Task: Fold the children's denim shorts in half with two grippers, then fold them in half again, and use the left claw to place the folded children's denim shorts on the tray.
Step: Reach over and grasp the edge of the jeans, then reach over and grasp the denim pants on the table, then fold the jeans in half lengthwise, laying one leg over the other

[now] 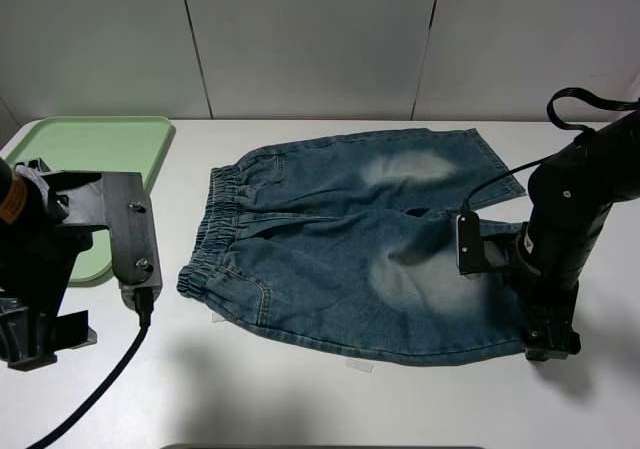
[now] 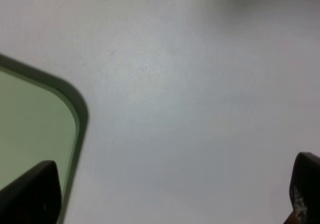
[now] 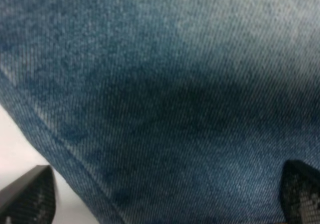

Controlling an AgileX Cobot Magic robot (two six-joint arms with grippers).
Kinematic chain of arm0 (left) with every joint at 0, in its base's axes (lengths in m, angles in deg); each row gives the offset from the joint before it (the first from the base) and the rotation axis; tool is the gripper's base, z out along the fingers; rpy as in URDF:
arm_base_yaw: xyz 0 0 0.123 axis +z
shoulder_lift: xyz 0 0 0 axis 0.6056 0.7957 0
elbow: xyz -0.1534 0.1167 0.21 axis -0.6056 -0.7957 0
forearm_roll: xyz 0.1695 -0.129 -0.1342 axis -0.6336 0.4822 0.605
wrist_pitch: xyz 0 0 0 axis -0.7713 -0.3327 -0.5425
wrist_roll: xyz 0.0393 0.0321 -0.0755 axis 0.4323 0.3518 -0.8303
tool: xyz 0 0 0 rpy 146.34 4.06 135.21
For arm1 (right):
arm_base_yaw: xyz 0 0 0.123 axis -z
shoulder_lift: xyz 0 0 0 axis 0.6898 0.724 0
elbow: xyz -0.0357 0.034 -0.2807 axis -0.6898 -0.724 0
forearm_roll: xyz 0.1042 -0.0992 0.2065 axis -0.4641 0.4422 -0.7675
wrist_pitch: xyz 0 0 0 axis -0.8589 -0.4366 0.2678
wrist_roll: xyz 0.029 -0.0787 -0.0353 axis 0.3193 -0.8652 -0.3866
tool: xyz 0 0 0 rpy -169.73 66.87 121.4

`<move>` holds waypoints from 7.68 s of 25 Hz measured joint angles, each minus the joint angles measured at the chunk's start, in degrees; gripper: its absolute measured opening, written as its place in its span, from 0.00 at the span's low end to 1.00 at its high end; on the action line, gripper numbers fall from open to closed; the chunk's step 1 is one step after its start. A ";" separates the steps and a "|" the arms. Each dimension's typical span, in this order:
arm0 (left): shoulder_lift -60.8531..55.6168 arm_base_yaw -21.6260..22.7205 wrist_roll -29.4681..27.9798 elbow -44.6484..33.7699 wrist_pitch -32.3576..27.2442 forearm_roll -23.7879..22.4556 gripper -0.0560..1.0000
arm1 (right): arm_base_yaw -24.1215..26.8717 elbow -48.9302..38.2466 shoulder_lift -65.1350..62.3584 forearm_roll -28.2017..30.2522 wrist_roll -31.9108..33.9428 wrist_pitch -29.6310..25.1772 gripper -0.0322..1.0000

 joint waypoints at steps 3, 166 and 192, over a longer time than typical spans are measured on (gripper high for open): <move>0.00 0.00 0.00 0.00 0.00 0.00 0.91 | 0.00 -1.05 -0.05 0.34 0.14 1.45 0.70; 23.87 2.91 6.43 19.51 6.47 10.47 0.09 | 0.00 24.32 -20.03 -6.75 17.51 -24.60 0.02; 34.07 14.82 -3.29 22.92 23.96 7.19 0.09 | 0.00 56.25 8.73 -5.41 20.51 -26.61 0.02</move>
